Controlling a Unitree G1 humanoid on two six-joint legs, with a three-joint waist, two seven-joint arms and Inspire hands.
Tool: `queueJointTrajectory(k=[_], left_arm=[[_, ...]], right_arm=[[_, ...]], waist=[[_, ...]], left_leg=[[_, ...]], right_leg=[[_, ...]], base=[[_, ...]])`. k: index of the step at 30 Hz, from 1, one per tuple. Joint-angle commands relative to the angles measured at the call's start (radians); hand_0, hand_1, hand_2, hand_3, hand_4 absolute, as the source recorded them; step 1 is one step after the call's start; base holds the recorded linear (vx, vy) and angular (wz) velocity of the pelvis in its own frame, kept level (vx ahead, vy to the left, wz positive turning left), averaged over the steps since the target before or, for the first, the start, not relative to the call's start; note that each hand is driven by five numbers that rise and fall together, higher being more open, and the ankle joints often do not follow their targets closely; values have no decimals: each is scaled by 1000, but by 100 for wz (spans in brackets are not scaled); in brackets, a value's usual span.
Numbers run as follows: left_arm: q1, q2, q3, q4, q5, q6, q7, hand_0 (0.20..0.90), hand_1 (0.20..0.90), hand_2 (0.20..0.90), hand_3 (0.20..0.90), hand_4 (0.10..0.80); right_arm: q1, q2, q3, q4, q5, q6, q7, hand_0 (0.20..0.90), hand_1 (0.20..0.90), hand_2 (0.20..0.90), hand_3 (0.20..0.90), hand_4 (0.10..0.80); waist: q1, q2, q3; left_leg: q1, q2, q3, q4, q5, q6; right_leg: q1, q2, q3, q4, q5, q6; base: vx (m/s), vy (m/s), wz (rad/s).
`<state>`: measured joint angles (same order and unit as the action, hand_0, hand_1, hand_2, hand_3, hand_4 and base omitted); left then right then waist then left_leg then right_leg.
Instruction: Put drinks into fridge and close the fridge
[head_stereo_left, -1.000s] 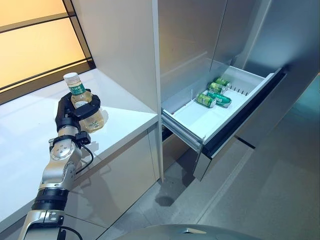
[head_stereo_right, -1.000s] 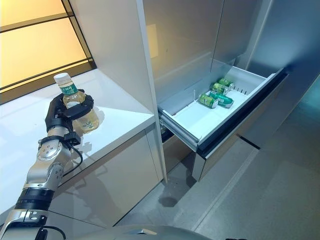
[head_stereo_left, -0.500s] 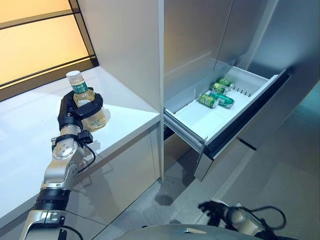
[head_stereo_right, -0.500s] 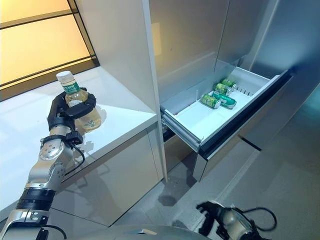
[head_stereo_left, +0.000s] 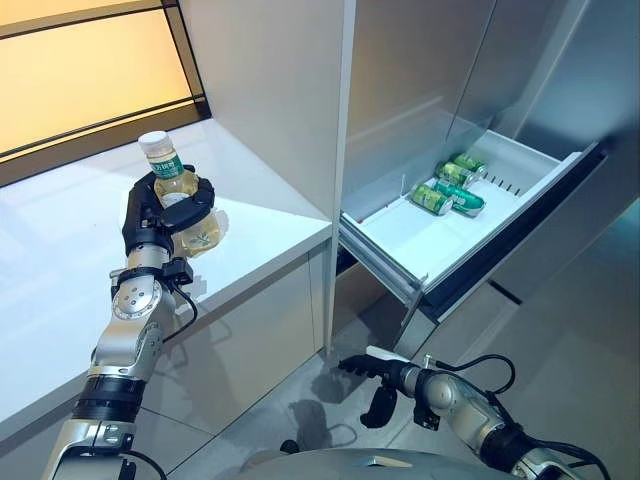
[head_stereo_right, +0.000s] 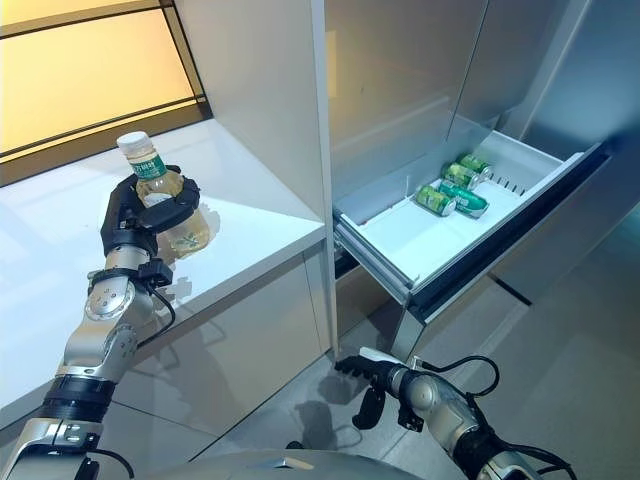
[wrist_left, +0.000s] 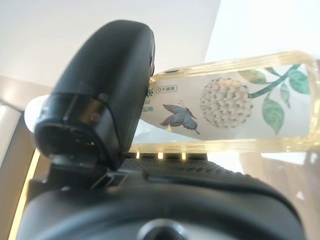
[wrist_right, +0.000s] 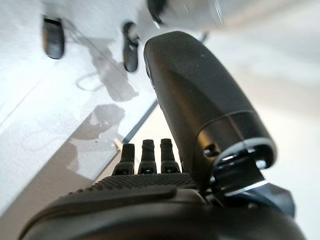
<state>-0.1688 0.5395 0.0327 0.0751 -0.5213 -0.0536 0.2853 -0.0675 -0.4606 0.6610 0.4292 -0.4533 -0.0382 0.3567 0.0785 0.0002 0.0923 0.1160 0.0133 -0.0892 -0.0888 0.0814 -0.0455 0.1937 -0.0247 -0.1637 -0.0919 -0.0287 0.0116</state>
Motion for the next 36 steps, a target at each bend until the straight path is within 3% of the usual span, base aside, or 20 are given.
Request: queueJointTrajectory(k=[1, 9, 18, 28, 31, 36], left_arm=[[-228, 75, -28, -138, -11, -168, 21, 300, 300, 300, 200, 100], [-221, 95, -29, -203, -11, -236, 0, 300, 300, 300, 200, 100], [-212, 99, -22, -309, -30, -251, -58, 300, 300, 300, 200, 100], [-173, 108, 43, -375, -54, -339, -148, 300, 300, 300, 200, 100], [-164, 108, 62, -383, -51, -348, -168, 300, 300, 300, 200, 100], [-141, 122, 110, -396, 19, -407, -200, 300, 300, 300, 200, 100]], right_arm=[[-60, 13, 13, -236, 43, -16, 14, 900, 900, 900, 900, 800], [-105, -12, -17, -432, 175, -22, 91, 900, 900, 900, 900, 800], [-203, -54, -84, -584, 383, -35, 245, 900, 900, 900, 900, 800], [-283, -66, -283, -739, 858, 34, 366, 900, 900, 900, 900, 800], [-277, -61, -316, -754, 897, 27, 367, 900, 900, 900, 900, 800], [-251, -55, -429, -775, 949, -13, 258, 900, 900, 900, 900, 800]], waist=[[-10, -8, -33], [-3, -15, -26], [10, -28, -25], [16, -33, -41], [17, -33, -44], [9, -30, -54]], left_leg=[[17, -89, -15, 2, -83, 67], [15, -91, -23, 1, -77, 66], [14, -91, -28, 1, -74, 66], [13, -89, -25, 1, -72, 63], [12, -90, -25, 2, -73, 63], [11, -90, -22, 1, -75, 62]], right_leg=[[-43, -13, 12, 27, 37, 51], [-49, -13, 16, 35, 41, 53], [-51, -10, 15, 38, 44, 50], [-50, -12, 9, 34, 49, 50], [-50, -13, 6, 33, 49, 51], [-52, -14, 6, 31, 52, 52]], base=[[-77, 12, -1], [-13, 4, -1], [-4, 0, 0], [0, 0, 0], [0, 0, 0], [0, 0, 0]])
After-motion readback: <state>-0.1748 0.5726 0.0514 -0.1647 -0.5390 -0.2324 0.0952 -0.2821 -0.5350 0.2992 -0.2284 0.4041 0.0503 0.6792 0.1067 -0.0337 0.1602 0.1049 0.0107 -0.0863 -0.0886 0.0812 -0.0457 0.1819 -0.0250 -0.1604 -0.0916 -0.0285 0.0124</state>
